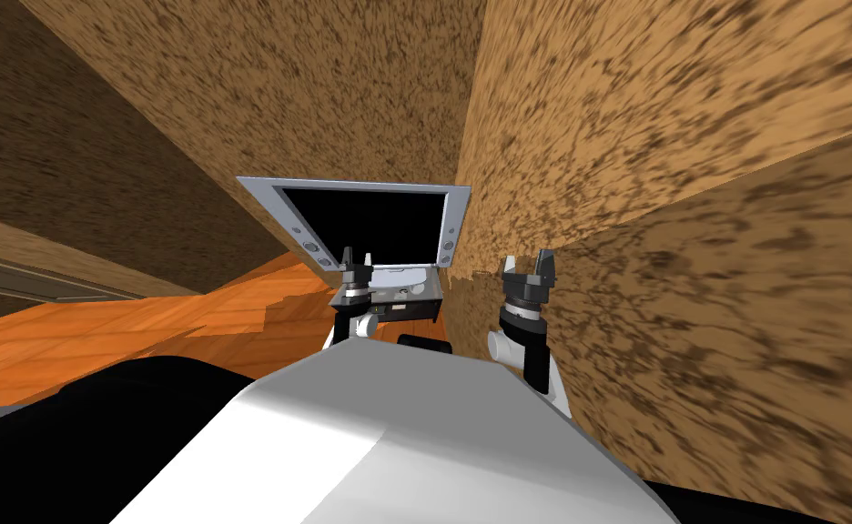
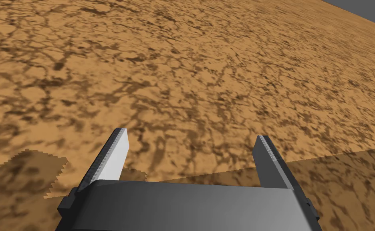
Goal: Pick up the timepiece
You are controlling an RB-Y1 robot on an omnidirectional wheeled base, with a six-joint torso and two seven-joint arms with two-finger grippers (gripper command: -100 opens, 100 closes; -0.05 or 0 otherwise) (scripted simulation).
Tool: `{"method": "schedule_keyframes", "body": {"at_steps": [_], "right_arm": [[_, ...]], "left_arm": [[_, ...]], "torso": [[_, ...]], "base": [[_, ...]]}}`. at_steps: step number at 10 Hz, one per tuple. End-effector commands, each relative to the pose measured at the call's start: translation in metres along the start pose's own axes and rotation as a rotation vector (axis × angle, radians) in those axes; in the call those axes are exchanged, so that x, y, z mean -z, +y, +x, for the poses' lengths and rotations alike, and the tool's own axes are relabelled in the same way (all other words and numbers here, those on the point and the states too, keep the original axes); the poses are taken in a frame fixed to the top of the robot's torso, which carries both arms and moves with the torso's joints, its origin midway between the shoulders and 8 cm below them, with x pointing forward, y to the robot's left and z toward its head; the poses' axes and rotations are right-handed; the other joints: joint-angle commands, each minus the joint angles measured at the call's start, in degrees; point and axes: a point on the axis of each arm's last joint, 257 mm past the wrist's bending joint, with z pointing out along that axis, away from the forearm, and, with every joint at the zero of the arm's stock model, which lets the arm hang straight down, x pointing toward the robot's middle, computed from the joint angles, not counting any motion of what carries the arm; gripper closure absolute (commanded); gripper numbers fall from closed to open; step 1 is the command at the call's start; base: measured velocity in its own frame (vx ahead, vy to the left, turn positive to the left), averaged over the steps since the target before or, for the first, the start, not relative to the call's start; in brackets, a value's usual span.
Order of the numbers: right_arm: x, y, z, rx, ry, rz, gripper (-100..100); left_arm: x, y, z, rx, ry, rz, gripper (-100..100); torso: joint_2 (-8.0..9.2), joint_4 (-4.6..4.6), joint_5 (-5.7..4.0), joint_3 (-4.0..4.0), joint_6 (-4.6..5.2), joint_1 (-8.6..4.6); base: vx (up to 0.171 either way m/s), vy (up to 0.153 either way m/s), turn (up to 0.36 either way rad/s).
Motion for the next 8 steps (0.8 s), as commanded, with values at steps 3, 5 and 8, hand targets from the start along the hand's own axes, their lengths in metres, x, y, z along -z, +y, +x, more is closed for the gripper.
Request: {"method": "schedule_keyframes", "body": {"at_steps": [3,5,8], "right_arm": [[0.000,0.000,0.000,0.000,0.000,0.000,0],[0.000,0.000,0.000,0.000,0.000,0.000,0],[0.000,0.000,0.000,0.000,0.000,0.000,0]], "left_arm": [[-0.002,0.024,0.009,0.063,0.053,-0.038,-100],[-0.002,0.044,0.012,0.113,0.075,-0.071,-100],[-0.002,0.068,0.012,0.170,0.088,-0.114,-100]], "torso": [[0.06,0.01,0.12,0.03,0.00,0.55],[0.13,0.03,0.14,0.07,0.01,0.60],[0.08,0.02,0.10,0.05,-0.01,0.40]], "base": [[-0.023,0.133,-0.047],[-0.042,0.134,-0.104],[-0.025,0.100,-0.098]]}}
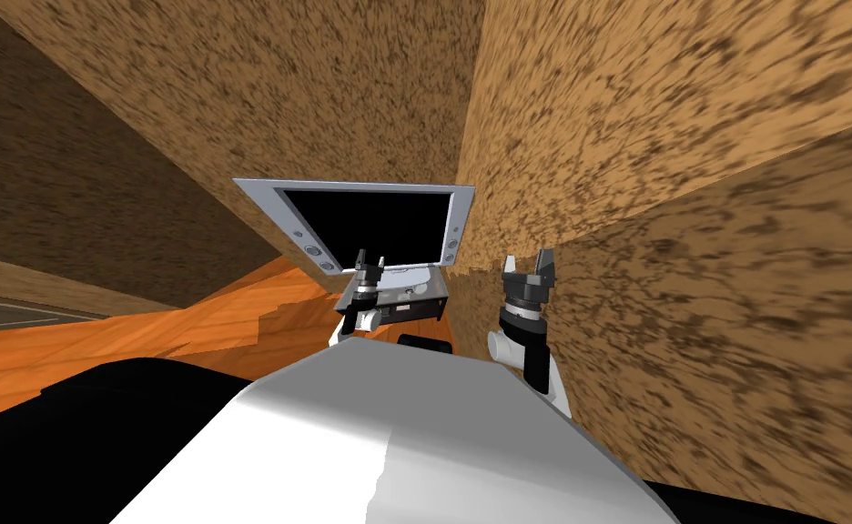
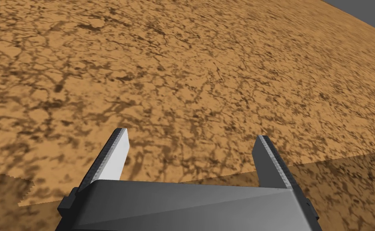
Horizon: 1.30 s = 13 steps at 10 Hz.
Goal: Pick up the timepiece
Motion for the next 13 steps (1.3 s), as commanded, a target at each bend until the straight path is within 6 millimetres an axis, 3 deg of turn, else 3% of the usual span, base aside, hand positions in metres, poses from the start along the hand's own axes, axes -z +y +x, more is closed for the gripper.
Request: {"method": "schedule_keyframes", "body": {"at_steps": [1,13], "right_arm": [[0.000,0.000,0.000,0.000,0.000,0.000,0],[0.000,0.000,0.000,0.000,0.000,0.000,0]], "left_arm": [[-0.004,0.017,-0.002,0.050,0.008,-0.028,-100],[0.006,0.127,-0.046,0.278,-0.060,-0.250,-100]], "torso": [[0.00,0.00,0.00,0.00,0.00,0.00],[-0.07,-0.02,-0.02,-0.04,-0.05,-0.10]], "base": [[-0.012,0.121,-0.206],[-0.021,0.087,-0.156]]}}
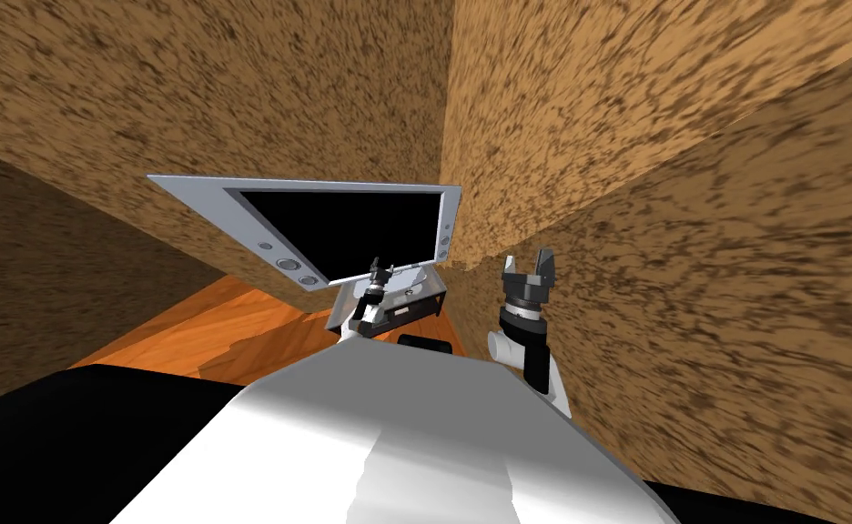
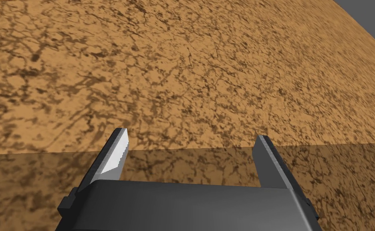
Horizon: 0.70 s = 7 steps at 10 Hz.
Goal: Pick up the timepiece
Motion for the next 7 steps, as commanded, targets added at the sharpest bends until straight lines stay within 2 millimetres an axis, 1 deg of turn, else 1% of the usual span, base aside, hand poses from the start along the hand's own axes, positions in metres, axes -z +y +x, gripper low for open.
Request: {"method": "schedule_keyframes", "body": {"at_steps": [1,4,5,6,7], "right_arm": [[0.000,0.000,0.000,0.000,0.000,0.000,0],[0.000,0.000,0.000,0.000,0.000,0.000,0],[0.000,0.000,0.000,0.000,0.000,0.000,0],[0.000,0.000,0.000,0.000,0.000,0.000,0],[0.000,0.000,0.000,0.000,0.000,0.000,0]], "left_arm": [[0.001,0.011,-0.011,0.018,-0.019,-0.025,-100],[-0.001,0.034,-0.032,0.098,-0.061,-0.077,-100],[0.003,0.040,-0.038,0.095,-0.074,-0.090,-100],[0.001,0.051,-0.047,0.139,-0.096,-0.111,-100],[0.004,0.055,-0.052,0.136,-0.107,-0.121,-100]], "torso": [[0.00,0.00,0.00,0.00,0.00,0.00],[-0.06,-0.01,0.00,-0.03,-0.03,-0.01],[-0.05,-0.01,0.00,-0.02,0.00,0.02],[-0.05,-0.01,0.00,-0.03,-0.04,0.00],[-0.04,0.00,0.00,-0.02,0.01,-0.03]], "base": [[-0.021,0.066,-0.135],[-0.015,0.073,-0.191],[-0.019,0.071,-0.139],[-0.024,0.061,-0.276],[-0.026,0.057,-0.125]]}}
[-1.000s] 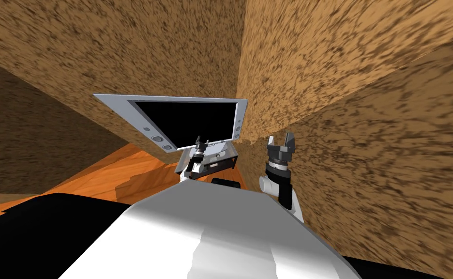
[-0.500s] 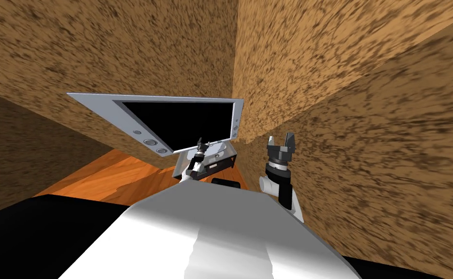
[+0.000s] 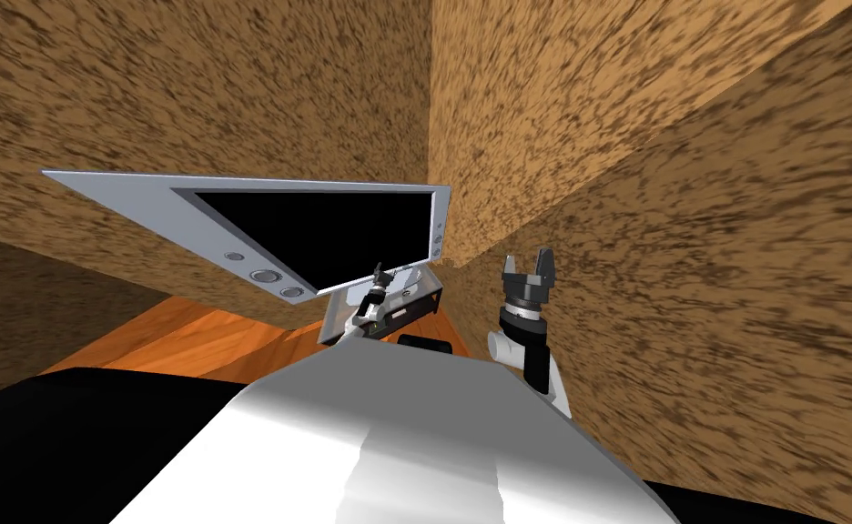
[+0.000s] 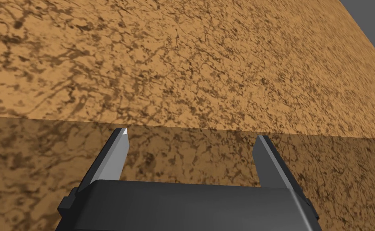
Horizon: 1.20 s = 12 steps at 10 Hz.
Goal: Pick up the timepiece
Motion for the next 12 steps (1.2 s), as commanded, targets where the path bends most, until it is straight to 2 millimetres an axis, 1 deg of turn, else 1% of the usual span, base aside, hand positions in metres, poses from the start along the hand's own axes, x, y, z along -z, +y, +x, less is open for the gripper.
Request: {"method": "schedule_keyframes", "body": {"at_steps": [1,2,3,4,5,6,7,8,9,10,11,12], "right_arm": [[0.000,0.000,0.000,0.000,0.000,0.000,0],[0.000,0.000,0.000,0.000,0.000,0.000,0],[0.000,0.000,0.000,0.000,0.000,0.000,0],[0.000,0.000,0.000,0.000,0.000,0.000,0],[0.000,0.000,0.000,0.000,0.000,0.000,0],[0.000,0.000,0.000,0.000,0.000,0.000,0],[0.000,0.000,0.000,0.000,0.000,0.000,0],[0.000,0.000,0.000,0.000,0.000,0.000,0],[0.000,0.000,0.000,0.000,0.000,0.000,0],[0.000,0.000,0.000,0.000,0.000,0.000,0],[0.000,0.000,0.000,0.000,0.000,0.000,0],[0.000,0.000,0.000,0.000,0.000,0.000,0]], "left_arm": [[0.001,0.013,-0.017,0.049,-0.039,-0.033,-100],[-0.001,0.023,-0.027,0.095,-0.066,-0.053,-100],[0.002,0.028,-0.035,0.091,-0.080,-0.064,-100],[0.001,0.037,-0.044,0.138,-0.107,-0.081,-100],[0.004,0.041,-0.050,0.135,-0.118,-0.089,-100],[0.000,0.046,-0.053,0.185,-0.134,-0.097,-100],[0.006,0.054,-0.064,0.178,-0.158,-0.112,-100],[0.003,0.060,-0.068,0.228,-0.176,-0.120,-100],[0.009,0.066,-0.078,0.222,-0.198,-0.134,-100],[0.006,0.072,-0.081,0.271,-0.214,-0.140,-100],[0.012,0.078,-0.090,0.265,-0.236,-0.152,-100],[0.013,0.086,-0.097,0.310,-0.262,-0.162,-100]], "torso": [[0.00,0.00,0.00,0.00,0.00,0.00],[0.03,0.01,0.01,0.01,0.04,0.04],[0.07,0.02,0.03,0.04,0.06,0.17],[0.01,0.01,0.04,0.01,-0.02,0.18],[0.01,0.01,0.02,0.01,0.02,0.10],[0.00,0.00,0.00,0.00,0.00,-0.01],[-0.02,0.00,-0.01,-0.01,0.04,-0.02],[-0.03,-0.01,0.00,-0.02,-0.03,-0.01],[-0.05,0.00,0.01,-0.02,0.04,0.06],[-0.05,-0.01,0.01,-0.03,-0.03,0.05],[-0.06,-0.01,0.01,-0.03,0.02,0.03],[-0.08,-0.01,0.00,-0.04,-0.03,0.00]], "base": [[-0.036,0.068,-0.211],[-0.046,0.110,-0.422],[-0.028,0.106,-0.150],[-0.033,0.074,-0.179],[-0.030,0.046,-0.160],[-0.030,0.051,-0.277],[-0.024,0.053,-0.120],[-0.024,0.073,-0.272],[-0.022,0.069,-0.123],[-0.024,0.061,-0.223],[-0.019,0.049,-0.128],[-0.025,0.055,-0.249]]}}
